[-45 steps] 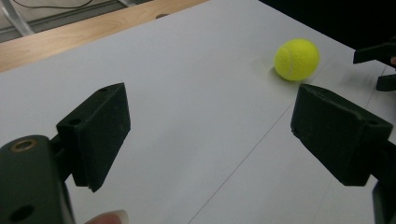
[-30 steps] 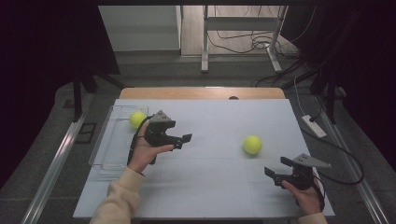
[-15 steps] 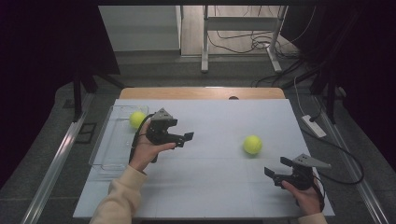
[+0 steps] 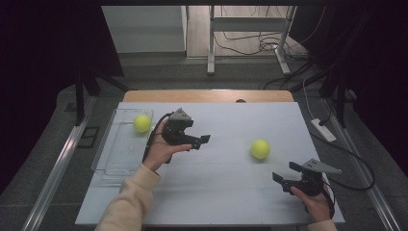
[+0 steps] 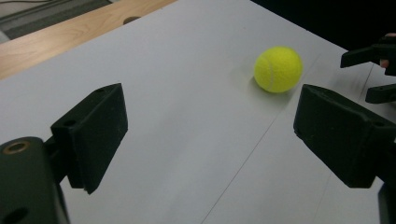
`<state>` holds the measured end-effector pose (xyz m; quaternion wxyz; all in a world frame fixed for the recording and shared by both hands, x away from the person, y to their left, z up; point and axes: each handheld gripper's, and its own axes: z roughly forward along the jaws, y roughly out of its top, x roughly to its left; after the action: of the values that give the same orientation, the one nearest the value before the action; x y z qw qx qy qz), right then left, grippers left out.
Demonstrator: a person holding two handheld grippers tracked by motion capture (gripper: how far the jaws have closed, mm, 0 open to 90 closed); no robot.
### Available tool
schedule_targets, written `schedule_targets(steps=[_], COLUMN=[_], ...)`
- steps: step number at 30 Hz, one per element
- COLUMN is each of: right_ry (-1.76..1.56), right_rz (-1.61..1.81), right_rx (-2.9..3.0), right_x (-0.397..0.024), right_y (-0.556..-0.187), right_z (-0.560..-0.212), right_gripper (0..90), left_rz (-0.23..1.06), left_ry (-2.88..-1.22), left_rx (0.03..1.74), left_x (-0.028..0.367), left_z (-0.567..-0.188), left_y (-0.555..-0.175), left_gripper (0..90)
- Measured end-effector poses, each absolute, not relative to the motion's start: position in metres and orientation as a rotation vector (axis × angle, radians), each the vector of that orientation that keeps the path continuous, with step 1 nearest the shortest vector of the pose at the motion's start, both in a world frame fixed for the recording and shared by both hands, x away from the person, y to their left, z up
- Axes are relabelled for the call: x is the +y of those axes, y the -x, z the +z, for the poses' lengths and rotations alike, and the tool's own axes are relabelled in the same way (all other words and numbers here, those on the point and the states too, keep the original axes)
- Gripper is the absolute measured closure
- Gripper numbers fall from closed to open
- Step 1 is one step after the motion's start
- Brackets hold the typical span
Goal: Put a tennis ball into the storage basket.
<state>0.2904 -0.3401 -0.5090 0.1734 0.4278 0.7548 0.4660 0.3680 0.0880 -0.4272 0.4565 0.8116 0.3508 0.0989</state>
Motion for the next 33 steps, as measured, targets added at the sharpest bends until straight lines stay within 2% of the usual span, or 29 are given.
schedule_targets(steps=[33], right_ry=[-1.202], right_rz=[1.322], right_rx=[2.148], right_x=[-0.337], right_y=[-0.290], right_z=[-0.508], right_gripper=[11.1], left_rz=[0.166], left_ry=[-2.092], left_rx=[0.804], left_x=[0.026], left_z=[-0.442], left_y=[-0.392], left_gripper=[9.2])
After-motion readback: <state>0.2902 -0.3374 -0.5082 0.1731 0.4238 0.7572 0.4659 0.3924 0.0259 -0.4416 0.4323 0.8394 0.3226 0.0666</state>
